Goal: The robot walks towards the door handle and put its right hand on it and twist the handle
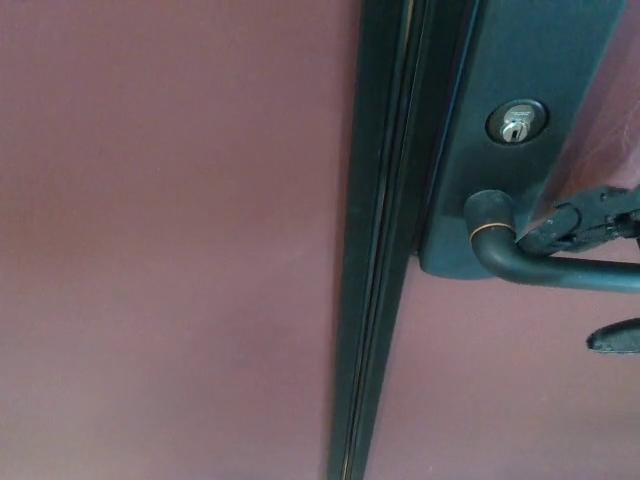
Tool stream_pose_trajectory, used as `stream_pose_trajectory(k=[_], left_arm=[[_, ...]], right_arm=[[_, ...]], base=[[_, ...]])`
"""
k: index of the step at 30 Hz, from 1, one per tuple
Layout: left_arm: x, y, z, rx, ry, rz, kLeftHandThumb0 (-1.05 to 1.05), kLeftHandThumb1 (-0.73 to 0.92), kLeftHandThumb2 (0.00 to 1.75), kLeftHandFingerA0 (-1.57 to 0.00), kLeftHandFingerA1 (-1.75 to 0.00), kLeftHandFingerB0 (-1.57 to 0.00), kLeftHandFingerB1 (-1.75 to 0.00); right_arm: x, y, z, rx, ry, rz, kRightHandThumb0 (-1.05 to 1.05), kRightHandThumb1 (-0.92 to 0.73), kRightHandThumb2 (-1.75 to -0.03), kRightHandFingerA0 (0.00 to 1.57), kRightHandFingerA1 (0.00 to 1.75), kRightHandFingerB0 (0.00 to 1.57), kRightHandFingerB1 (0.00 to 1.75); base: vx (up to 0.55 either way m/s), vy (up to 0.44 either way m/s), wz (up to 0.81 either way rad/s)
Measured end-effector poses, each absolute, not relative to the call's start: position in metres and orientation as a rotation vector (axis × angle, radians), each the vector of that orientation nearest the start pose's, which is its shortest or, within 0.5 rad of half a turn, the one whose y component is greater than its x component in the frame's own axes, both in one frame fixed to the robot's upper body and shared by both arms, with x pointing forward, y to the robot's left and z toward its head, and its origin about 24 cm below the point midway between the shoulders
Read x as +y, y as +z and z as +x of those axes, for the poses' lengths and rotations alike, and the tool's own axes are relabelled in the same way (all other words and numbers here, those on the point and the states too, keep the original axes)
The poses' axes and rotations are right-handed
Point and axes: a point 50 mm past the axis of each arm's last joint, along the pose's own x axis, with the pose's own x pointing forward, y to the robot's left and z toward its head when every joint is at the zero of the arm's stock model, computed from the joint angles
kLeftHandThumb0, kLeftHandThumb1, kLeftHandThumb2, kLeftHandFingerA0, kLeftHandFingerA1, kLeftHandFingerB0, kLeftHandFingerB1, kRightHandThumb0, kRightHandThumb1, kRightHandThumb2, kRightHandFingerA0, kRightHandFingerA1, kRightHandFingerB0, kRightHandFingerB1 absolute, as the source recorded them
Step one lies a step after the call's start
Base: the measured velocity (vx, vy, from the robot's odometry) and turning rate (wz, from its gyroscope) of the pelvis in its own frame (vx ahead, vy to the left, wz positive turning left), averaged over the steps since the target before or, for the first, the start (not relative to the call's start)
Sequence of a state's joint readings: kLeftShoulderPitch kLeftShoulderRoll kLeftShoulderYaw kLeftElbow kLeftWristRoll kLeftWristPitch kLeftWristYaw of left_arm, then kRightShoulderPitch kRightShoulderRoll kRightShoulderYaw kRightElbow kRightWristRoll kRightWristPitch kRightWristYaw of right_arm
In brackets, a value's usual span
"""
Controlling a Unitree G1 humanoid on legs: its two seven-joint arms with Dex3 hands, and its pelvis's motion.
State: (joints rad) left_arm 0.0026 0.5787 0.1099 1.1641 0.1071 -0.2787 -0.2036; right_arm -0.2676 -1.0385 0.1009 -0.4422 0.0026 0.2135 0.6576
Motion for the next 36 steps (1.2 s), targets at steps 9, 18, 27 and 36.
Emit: stream_pose_trajectory(k=[9, 18, 27, 36], left_arm=[[0.362, -0.085, 0.121, 0.905, 0.112, 0.463, -0.16, 0.56, 0.56, -0.36, -0.37, -0.31, -0.33], [0.363, -0.086, 0.113, 0.918, 0.108, 0.456, -0.16, 0.56, 0.56, -0.36, -0.37, -0.31, -0.34], [0.363, -0.088, 0.104, 0.932, 0.107, 0.456, -0.16, 0.56, 0.56, -0.36, -0.37, -0.31, -0.34], [0.363, -0.090, 0.102, 0.944, 0.108, 0.451, -0.17, 0.56, 0.56, -0.37, -0.37, -0.30, -0.33]], right_arm=[[-0.195, 0.194, 0.256, -0.042, 0.731, -1.199, -0.52, -0.54, -0.57, 0.52, 0.41, 0.58, 0.41], [-0.191, 0.192, 0.257, -0.032, 0.721, -1.212, -0.49, -0.53, -0.56, 0.51, 0.41, 0.57, 0.41], [-0.186, 0.180, 0.264, -0.026, 0.716, -1.240, -0.16, -0.53, -0.55, 0.74, 0.49, 0.68, 0.45], [-0.179, 0.173, 0.265, -0.091, 0.648, -1.220, -0.03, -0.60, -0.58, 0.79, 1.30, 0.78, 0.53]], base=[[0.00, 0.000, 0.00], [0.00, 0.000, 0.00], [0.00, 0.000, 0.00], [0.00, 0.000, 0.00]])
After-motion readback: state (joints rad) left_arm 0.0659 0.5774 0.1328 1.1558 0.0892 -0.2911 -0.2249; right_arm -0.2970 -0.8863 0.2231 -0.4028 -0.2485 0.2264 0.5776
